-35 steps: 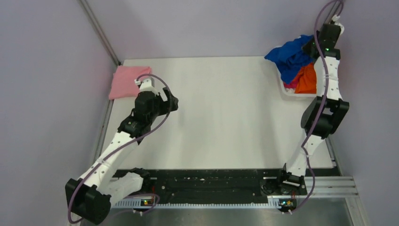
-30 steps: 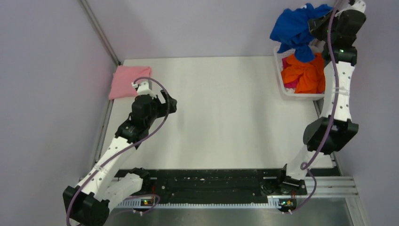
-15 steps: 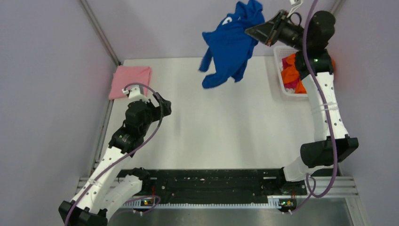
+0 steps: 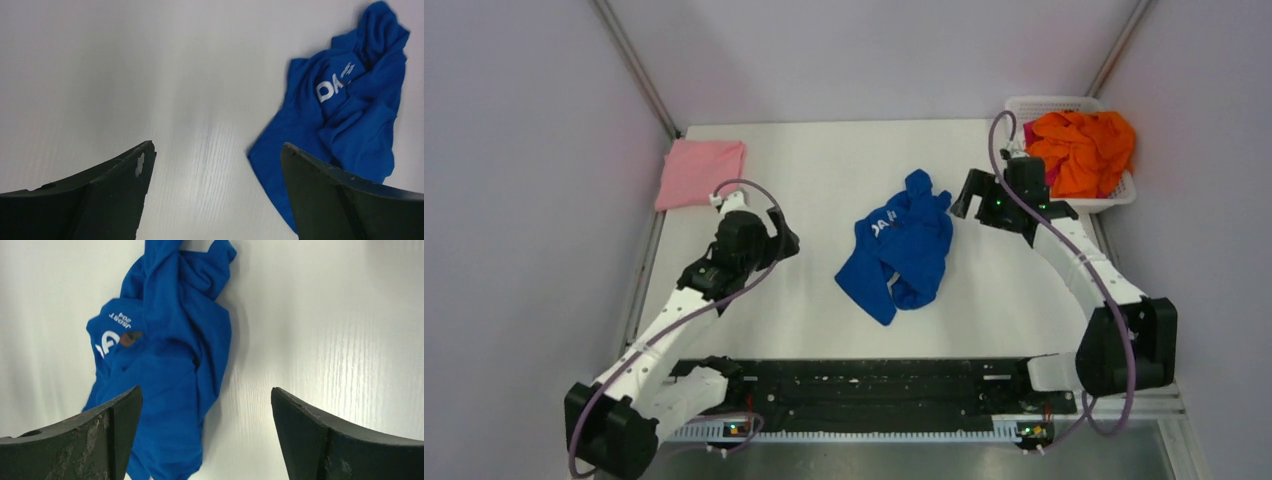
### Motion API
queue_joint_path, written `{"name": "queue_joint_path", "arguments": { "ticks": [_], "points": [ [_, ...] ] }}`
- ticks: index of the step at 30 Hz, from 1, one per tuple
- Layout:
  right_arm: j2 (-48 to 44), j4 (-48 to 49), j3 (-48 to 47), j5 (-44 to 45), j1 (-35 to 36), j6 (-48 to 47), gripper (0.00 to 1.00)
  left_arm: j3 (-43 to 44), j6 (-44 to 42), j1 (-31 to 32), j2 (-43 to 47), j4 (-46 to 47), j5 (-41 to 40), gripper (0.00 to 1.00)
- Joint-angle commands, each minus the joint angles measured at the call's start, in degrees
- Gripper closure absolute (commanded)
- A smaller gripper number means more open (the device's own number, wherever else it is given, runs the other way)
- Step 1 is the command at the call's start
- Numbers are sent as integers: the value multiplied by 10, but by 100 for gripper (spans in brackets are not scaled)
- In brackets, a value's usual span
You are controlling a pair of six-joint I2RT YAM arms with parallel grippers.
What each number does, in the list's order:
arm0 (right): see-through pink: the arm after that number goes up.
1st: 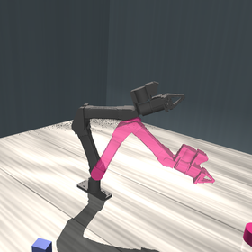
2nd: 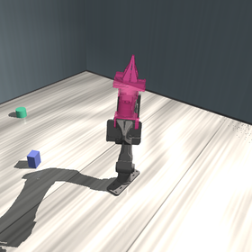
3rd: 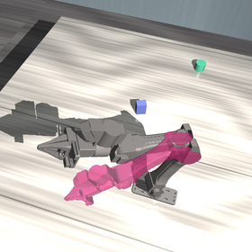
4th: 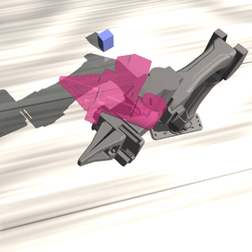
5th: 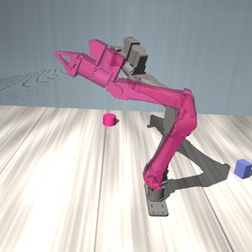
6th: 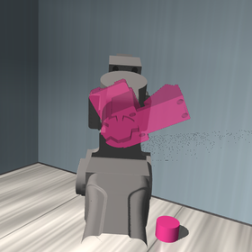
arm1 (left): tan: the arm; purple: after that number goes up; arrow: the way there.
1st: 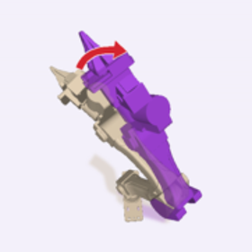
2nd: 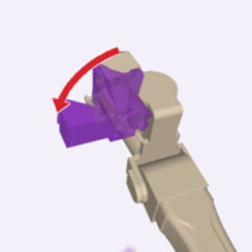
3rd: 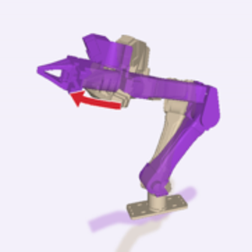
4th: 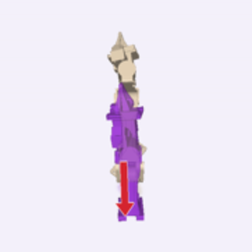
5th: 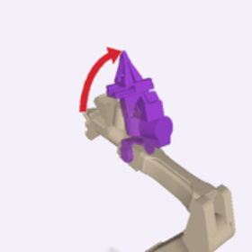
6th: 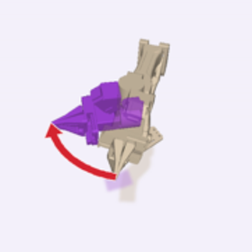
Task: Fold and stack the t-shirts
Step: Move the tshirt to the center of the board, then flatten out the tshirt
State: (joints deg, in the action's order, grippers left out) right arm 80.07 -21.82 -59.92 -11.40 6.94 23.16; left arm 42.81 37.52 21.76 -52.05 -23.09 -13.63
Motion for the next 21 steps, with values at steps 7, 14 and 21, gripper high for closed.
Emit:
{"name": "queue_joint_path", "arguments": {
  "ticks": [7,14,21],
  "points": [
    [-79,2,38,241,294,-94,12,-37,17,16,-177,102,314,1],
    [59,47,15,246,389,-128,25,-26,48,75,-281,179,306,6],
    [142,71,7,250,389,-133,32,22,52,111,-378,176,254,13]
  ]
}}
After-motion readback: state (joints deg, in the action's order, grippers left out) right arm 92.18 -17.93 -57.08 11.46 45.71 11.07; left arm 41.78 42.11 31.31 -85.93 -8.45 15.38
